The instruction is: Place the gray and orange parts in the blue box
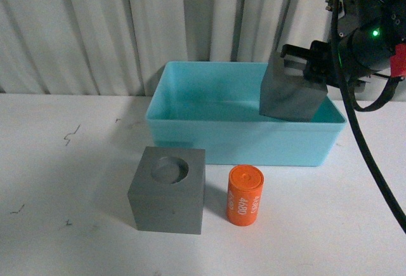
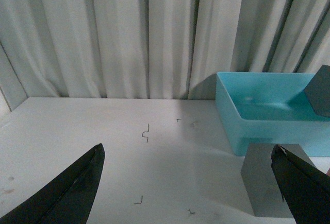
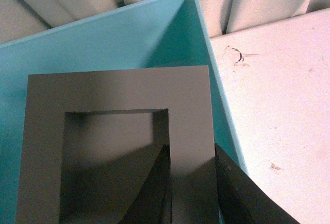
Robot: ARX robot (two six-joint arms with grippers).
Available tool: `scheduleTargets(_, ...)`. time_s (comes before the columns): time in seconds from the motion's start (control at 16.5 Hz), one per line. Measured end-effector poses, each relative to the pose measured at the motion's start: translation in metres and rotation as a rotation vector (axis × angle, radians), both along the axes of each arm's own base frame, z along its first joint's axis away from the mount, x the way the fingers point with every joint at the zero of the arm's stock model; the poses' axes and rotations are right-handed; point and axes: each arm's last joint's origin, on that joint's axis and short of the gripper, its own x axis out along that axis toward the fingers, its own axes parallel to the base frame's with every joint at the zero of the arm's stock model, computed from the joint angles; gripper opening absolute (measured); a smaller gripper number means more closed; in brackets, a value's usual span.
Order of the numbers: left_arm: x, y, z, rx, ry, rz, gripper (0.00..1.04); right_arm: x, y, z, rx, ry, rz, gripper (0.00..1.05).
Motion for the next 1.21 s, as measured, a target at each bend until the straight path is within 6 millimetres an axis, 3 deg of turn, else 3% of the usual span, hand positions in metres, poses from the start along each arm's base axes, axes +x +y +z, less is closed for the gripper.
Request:
scheduleTargets(0.36, 0.0, 0.0, 0.0, 0.0, 0.0, 0.0, 0.98, 0.0, -0.006, -0.001, -0.026, 0.009, -0.041, 0.2)
scheduleTargets(0.61, 0.0, 0.0, 0.0, 0.0, 0.0, 0.0, 0.98, 0.0, -0.011, 0.01, -0.02, -0.069, -0.091, 0.64)
scheduleTargets(0.73, 0.0, 0.0, 0.0, 0.0, 0.0, 0.0, 0.98, -0.019, -0.026, 0.047, 0.005, -0.19, -0.114, 0.88)
scheduleTargets(0.79, 0.0, 0.0, 0.0, 0.0, 0.0, 0.0, 0.98, -0.04, -0.04, 0.077, 0.022, -0.273, -0.126, 1.0)
scheduleTargets(0.91, 0.0, 0.0, 0.0, 0.0, 0.0, 0.0, 0.98, -0.099, -0.066, 0.115, 0.051, -0.361, -0.119, 0.98)
scheduleTargets(0.97, 0.0, 0.0, 0.0, 0.0, 0.0, 0.0, 0.98, -0.131, -0.076, 0.114, 0.056, -0.345, -0.117, 0.98)
scheduleTargets(1.15, 0.0, 0.0, 0.0, 0.0, 0.0, 0.0, 0.98, -0.234, -0.097, 0.066, 0.063, -0.174, -0.161, 0.98)
scheduleTargets(1.21, 0.0, 0.0, 0.0, 0.0, 0.0, 0.0, 0.98, -0.238, -0.097, 0.07, 0.023, -0.369, -0.096, 0.91)
